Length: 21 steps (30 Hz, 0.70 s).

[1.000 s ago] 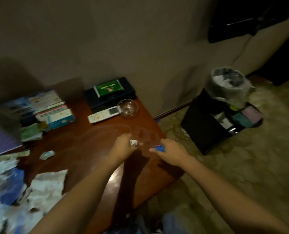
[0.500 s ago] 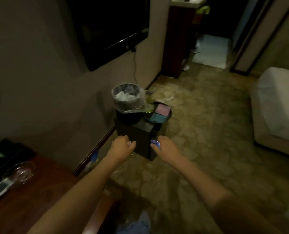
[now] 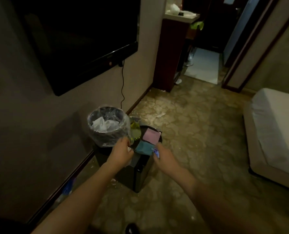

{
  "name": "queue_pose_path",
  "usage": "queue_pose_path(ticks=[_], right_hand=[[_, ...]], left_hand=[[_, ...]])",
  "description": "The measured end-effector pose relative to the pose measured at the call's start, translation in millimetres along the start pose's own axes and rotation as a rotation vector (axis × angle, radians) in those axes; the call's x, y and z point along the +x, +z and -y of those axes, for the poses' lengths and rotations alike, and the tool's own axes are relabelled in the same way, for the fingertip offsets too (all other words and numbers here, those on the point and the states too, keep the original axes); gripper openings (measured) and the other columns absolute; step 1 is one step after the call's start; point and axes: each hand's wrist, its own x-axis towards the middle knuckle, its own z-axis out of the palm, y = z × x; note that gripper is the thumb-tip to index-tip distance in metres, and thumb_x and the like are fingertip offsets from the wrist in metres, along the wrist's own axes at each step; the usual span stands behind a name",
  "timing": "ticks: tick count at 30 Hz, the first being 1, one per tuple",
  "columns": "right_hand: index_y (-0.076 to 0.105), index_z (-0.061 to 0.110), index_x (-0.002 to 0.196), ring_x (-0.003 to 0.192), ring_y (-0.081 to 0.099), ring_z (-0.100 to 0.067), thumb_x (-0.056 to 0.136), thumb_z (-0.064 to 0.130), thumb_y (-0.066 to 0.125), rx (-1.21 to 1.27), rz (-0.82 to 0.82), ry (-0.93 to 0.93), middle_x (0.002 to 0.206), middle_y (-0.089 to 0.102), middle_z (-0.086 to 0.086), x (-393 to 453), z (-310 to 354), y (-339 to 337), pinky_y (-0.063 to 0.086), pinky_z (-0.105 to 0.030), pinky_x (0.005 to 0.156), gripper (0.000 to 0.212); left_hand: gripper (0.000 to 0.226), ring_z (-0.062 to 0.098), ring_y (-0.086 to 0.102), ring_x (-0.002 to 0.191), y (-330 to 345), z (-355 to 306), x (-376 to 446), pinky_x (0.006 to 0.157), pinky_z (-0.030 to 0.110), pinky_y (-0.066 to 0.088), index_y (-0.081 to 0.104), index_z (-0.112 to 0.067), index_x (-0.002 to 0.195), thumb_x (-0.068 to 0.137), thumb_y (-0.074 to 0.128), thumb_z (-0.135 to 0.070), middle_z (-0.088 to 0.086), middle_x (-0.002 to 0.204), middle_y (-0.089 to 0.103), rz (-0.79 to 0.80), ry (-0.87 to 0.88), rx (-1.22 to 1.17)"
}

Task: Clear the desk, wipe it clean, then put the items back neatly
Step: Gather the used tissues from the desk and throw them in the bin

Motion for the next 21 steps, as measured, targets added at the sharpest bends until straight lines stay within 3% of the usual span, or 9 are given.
queue_pose_path(ticks=[6,10,12,13,15,18,20,21], right_hand=[[0.049,0.006,0.122,0.107,0.055,-0.027,0.095,0.012,0.051,-0.042,-0.005,-0.042,0.121,0.056,-0.013,101,2,-29,0.043,-0.030,0.084,0.028],[0.048,0.008,0.111,0.093,0.057,-0.024,0.096,0.014,0.050,-0.047,0.048,-0.084,0.106,0.058,-0.011,157,9,-25,0.048,-0.036,0.079,0.017],[0.045,0.008,0.110,0.086,0.056,-0.021,0.097,0.016,0.048,-0.060,0.091,-0.105,0.098,0.056,-0.008,186,16,-20,0.046,-0.028,0.071,0.015],[0.043,0.010,0.107,0.079,0.054,-0.017,0.098,0.018,0.046,-0.074,0.126,-0.126,0.093,0.054,-0.003,199,20,-17,0.039,-0.018,0.063,0.012],[0.036,0.016,0.099,0.071,0.046,-0.010,0.099,0.023,0.044,-0.074,0.179,-0.179,0.088,0.047,0.003,227,32,-9,0.027,-0.013,0.052,0.010],[0.038,0.014,0.106,0.083,0.054,-0.019,0.099,0.025,0.043,-0.033,0.260,-0.213,0.095,0.051,-0.004,277,47,12,0.046,-0.026,0.066,0.014],[0.039,0.008,0.120,0.091,0.060,-0.028,0.098,0.025,0.045,-0.036,0.340,-0.221,0.104,0.057,-0.010,308,54,27,0.051,-0.040,0.079,0.028],[0.039,0.008,0.119,0.092,0.061,-0.028,0.098,0.025,0.046,-0.030,0.387,-0.229,0.107,0.059,-0.012,322,56,34,0.051,-0.040,0.079,0.028]], left_hand=[[0.037,0.028,0.048,0.110,-25,-2,92,0.091,0.033,0.041,0.047,-0.004,0.121,0.087,0.061,-0.010,0.015,0.125,0.043,-0.019,-0.073,-0.078],[0.038,0.027,0.050,0.111,-36,6,132,0.095,0.031,0.041,0.048,-0.004,0.125,0.088,0.058,-0.006,0.015,0.125,0.048,-0.009,-0.124,-0.098],[0.036,0.028,0.052,0.111,-39,18,147,0.094,0.032,0.042,0.050,-0.003,0.124,0.089,0.057,-0.005,0.016,0.122,0.053,-0.039,-0.173,-0.112],[0.035,0.028,0.054,0.110,-40,25,153,0.092,0.032,0.043,0.051,-0.003,0.124,0.089,0.056,-0.005,0.016,0.121,0.055,-0.057,-0.209,-0.129],[0.032,0.027,0.056,0.108,-43,39,163,0.088,0.030,0.045,0.052,-0.005,0.123,0.091,0.054,-0.007,0.015,0.119,0.058,-0.093,-0.302,-0.157],[0.027,0.028,0.058,0.105,-50,65,185,0.084,0.028,0.047,0.055,-0.004,0.120,0.093,0.051,-0.007,0.017,0.117,0.059,-0.164,-0.440,-0.212],[0.024,0.029,0.059,0.105,-51,83,203,0.081,0.026,0.044,0.058,-0.002,0.117,0.095,0.049,-0.008,0.018,0.117,0.060,-0.233,-0.546,-0.238],[0.024,0.030,0.059,0.105,-51,91,212,0.079,0.024,0.043,0.060,-0.001,0.115,0.096,0.048,-0.009,0.018,0.117,0.061,-0.276,-0.602,-0.245]])
